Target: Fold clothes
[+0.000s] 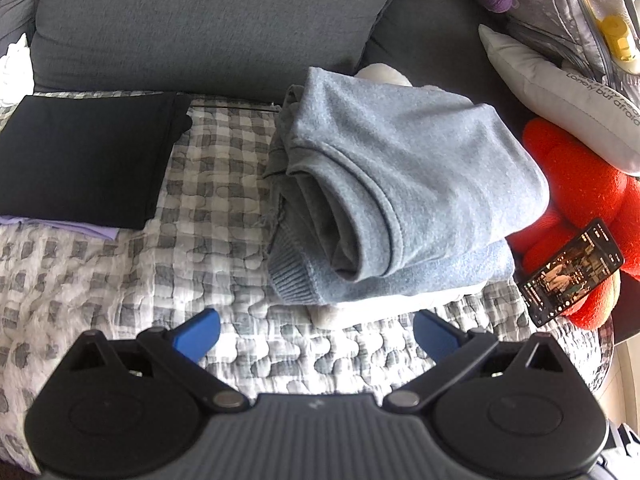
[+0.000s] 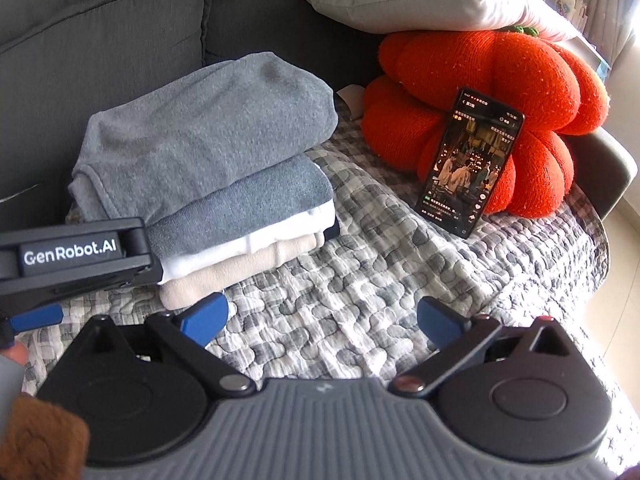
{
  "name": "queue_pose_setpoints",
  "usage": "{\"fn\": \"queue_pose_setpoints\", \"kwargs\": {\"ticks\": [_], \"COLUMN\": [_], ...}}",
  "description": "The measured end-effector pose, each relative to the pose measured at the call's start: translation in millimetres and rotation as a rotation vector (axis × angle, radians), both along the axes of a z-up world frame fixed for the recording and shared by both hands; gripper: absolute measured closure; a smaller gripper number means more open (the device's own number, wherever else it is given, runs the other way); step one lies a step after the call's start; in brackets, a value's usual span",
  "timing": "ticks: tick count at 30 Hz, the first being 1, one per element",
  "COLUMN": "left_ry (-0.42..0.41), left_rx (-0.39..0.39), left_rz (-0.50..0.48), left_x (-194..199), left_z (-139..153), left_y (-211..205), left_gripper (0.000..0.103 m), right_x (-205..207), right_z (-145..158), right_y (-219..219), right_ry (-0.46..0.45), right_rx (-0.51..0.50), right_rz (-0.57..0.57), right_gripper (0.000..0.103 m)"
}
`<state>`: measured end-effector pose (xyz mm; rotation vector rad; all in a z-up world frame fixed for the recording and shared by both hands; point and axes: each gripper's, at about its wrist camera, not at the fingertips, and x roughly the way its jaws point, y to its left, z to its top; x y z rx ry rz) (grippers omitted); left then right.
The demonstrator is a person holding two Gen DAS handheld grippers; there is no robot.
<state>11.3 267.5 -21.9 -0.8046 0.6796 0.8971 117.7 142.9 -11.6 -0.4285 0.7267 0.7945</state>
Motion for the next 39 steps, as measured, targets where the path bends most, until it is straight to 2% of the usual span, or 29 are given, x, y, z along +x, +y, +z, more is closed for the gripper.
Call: {"fn": "queue_pose_setpoints", "kwargs": {"ticks": [39], "left_ry": [-0.002], "left_rx": [-0.022], "left_rz": [0.001], "left_x": [0], "left_z": [-2], "left_y": [3], "left_gripper": [0.000], "right_x": [-9], "right_z": [2], "right_y": [13], "right_ry": [-0.019], "right_rx": [-0.038], "right_rz": [0.030], "right_gripper": [0.000]}}
